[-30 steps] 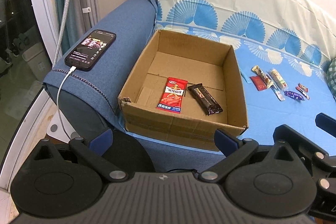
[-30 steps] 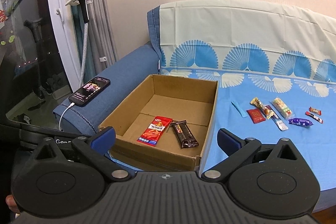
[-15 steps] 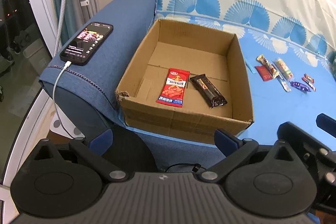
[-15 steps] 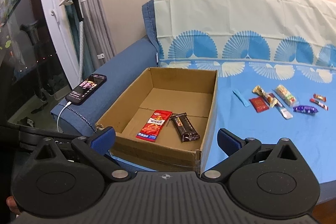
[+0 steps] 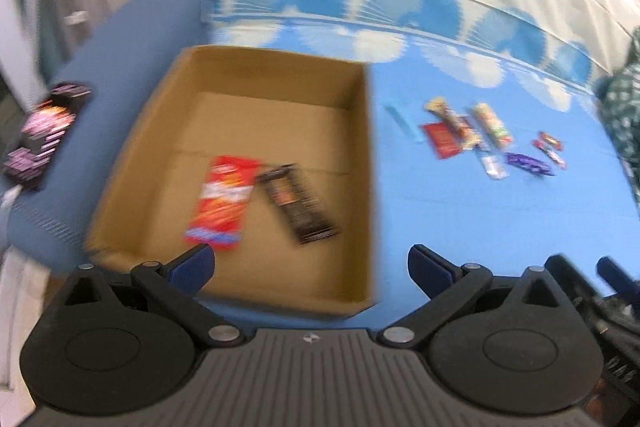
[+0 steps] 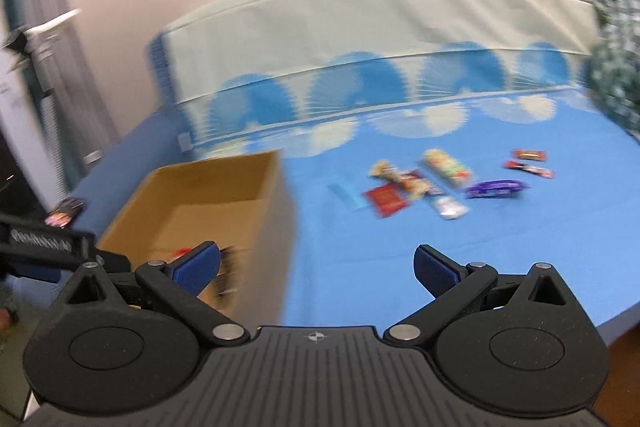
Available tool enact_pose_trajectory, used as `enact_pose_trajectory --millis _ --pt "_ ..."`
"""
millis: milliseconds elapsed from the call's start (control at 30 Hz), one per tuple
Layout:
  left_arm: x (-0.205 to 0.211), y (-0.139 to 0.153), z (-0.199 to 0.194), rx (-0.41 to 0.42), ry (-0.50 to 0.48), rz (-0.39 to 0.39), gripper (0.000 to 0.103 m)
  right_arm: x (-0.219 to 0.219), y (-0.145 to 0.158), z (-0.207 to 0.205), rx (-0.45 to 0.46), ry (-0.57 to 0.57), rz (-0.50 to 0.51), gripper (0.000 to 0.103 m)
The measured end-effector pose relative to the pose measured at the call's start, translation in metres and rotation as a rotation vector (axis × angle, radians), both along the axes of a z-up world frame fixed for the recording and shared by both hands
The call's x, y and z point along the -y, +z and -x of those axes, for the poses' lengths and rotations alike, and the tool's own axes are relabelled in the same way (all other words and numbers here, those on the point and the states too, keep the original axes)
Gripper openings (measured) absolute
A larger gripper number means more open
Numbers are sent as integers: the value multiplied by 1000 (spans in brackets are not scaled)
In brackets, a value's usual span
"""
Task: Organize snacks
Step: 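Grasp the red lucky-character packet with left tool while right tool grasps the purple tube snack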
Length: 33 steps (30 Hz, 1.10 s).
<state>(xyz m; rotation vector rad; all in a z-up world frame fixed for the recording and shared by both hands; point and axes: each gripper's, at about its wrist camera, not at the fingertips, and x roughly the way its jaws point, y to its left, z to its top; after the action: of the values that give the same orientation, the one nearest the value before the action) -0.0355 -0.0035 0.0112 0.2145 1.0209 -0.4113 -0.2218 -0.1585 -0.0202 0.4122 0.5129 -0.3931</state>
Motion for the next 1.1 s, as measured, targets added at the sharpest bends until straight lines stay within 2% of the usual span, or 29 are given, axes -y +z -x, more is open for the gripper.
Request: enact_pose_trajectory --millis 100,233,367,500,633,733,800,900,1033,1067,1100 --pt "66 -17 -24 -72 -56 17 103 46 -19 -5 -31 -63 16 102" --pt "149 -60 -60 -120 -77 -34 103 103 -58 -26 -96 -100 2 102" --pt "218 -119 -106 -226 -39 -65 103 154 -107 -67 -168 -85 -18 102" --pt "265 -175 -146 -272 14 -98 103 194 -156 -112 -225 -38 -38 102" --pt "293 -216 -179 -335 71 -103 103 218 -195 -155 -250 31 -44 102" --pt "307 -236 -196 -353 88 -116 103 229 -216 -185 -254 81 -19 102" --pt "315 -240 -203 -328 104 -137 103 233 -226 -201 -263 95 19 102" --pt "323 -241 -207 -291 73 -143 103 232 -232 -217 -243 126 136 103" --pt "323 -241 -209 -278 81 -143 103 232 -236 -223 -196 146 159 102" --pt "322 -240 -208 -274 82 -141 100 230 -235 -221 -183 160 166 94" --pt "321 -237 -206 -261 88 -142 96 227 -233 -219 -163 184 175 76"
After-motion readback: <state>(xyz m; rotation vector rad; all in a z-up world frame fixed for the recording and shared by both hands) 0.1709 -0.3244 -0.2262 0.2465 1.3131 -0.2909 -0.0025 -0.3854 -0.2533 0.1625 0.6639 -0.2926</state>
